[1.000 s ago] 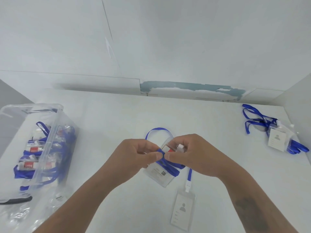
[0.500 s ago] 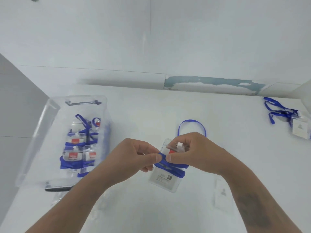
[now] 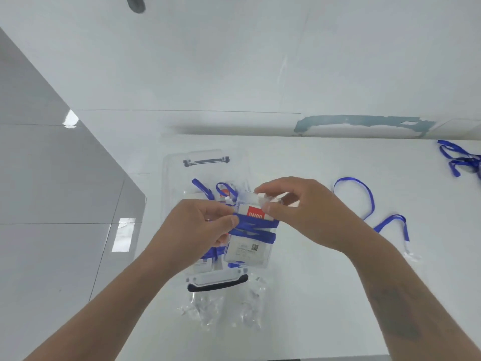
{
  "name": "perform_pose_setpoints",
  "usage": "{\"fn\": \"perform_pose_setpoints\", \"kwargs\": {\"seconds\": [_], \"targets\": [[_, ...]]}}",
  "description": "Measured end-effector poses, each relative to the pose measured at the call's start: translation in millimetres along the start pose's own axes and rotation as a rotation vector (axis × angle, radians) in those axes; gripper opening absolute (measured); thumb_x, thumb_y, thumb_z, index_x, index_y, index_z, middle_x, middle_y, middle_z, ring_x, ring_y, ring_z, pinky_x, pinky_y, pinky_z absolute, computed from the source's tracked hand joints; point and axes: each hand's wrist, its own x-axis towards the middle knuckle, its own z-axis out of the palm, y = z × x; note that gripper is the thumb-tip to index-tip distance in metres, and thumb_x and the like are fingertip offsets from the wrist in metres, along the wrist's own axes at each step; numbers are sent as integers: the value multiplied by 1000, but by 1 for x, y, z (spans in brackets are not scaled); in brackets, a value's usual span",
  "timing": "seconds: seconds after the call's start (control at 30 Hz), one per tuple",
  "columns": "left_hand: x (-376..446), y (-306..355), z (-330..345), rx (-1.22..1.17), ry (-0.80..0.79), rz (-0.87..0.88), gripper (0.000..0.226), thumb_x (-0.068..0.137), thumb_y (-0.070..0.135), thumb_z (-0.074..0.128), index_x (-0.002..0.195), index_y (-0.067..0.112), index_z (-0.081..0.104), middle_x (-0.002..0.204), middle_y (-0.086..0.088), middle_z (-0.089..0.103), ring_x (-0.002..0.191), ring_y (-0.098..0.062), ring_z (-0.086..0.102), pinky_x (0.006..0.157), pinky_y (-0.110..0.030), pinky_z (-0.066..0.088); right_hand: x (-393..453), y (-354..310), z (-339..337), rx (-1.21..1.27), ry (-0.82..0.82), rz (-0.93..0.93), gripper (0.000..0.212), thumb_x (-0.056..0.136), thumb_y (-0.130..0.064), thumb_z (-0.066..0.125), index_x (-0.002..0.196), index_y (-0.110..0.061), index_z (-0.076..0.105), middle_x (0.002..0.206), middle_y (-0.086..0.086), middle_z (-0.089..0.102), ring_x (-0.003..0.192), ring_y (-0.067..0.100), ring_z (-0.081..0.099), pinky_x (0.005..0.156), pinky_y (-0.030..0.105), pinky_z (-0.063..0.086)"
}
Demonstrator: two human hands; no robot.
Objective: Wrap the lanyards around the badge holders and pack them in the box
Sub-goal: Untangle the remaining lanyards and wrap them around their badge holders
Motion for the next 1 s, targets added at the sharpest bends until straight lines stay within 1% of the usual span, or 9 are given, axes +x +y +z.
{"fn": "perform_pose_setpoints", "kwargs": {"seconds": [0.07, 0.17, 0.27, 0.33, 0.47, 0.6, 0.77, 0.9, 1.0], "targets": [[6, -10, -10, 27, 33, -28, 7, 88, 27, 70, 82, 31, 72, 69, 0, 74, 70, -20, 72, 78, -35, 61, 8, -12, 12, -133, -9, -6, 21, 91, -41, 60, 110, -48, 65, 99, -27, 63, 83, -8, 60, 73, 16, 47], [17, -22, -12, 20, 82, -65, 11, 92, 29, 65, 81, 33, 67, 75, 7, 74, 74, -13, 71, 82, -41, 60, 24, -20, 25, -179, 8, -23, 25, 92, -39, 61, 115, -47, 63, 98, -25, 63, 80, -7, 59, 70, 14, 45], [23, -28, -6, -164, 158, -111, 17, 98, 24, 58, 84, 29, 65, 79, 8, 74, 78, -13, 72, 77, -38, 61, 37, -18, 38, 22, 45, 39, 36, 91, -29, 65, 125, -40, 58, 106, -21, 65, 90, -3, 62, 61, 7, 47], [26, -29, -3, -290, 222, -149, 17, 99, 21, 56, 87, 26, 67, 76, 8, 75, 74, -13, 73, 74, -35, 61, 41, -14, 48, 249, 76, 107, 39, 90, -26, 68, 127, -35, 57, 113, -17, 66, 100, 3, 64, 65, 11, 53], [33, -26, -2, -382, 323, -164, 13, 98, 25, 56, 91, 29, 66, 79, 9, 75, 70, -9, 72, 67, -31, 61, 45, -7, 69, 511, 120, 181, 22, 90, -22, 69, 106, -35, 63, 102, -12, 72, 96, 14, 69, 75, 33, 62], [39, -26, -3, -472, 385, -224, 11, 98, 29, 55, 98, 28, 66, 80, 9, 74, 73, -10, 71, 61, -27, 57, 53, -11, 79, 640, 124, 228, 22, 89, -16, 69, 92, -38, 64, 90, -9, 75, 82, 8, 73, 67, 29, 61], [44, -23, 1, -818, 333, -378, 13, 98, 25, 57, 97, 19, 69, 71, 5, 76, 69, -14, 74, 60, -29, 54, 62, -10, 87, 691, 153, 319, 17, 88, -15, 71, 90, -31, 68, 83, -10, 76, 76, 9, 74, 65, 30, 61], [46, -22, 3, -1023, 320, -445, 15, 94, 27, 63, 100, 15, 71, 79, -3, 77, 69, -17, 75, 51, -25, 54, 70, -9, 88, 656, 164, 352, 13, 89, -19, 70, 92, -31, 67, 86, -12, 75, 74, 7, 72, 61, 24, 58], [49, -28, 5, -1097, 350, -494, 22, 92, 31, 65, 105, 13, 70, 86, -7, 77, 76, -20, 72, 60, -28, 55, 81, -11, 93, 623, 181, 354, 12, 89, -19, 70, 92, -30, 68, 91, -8, 75, 80, 12, 73, 67, 30, 61]]}}
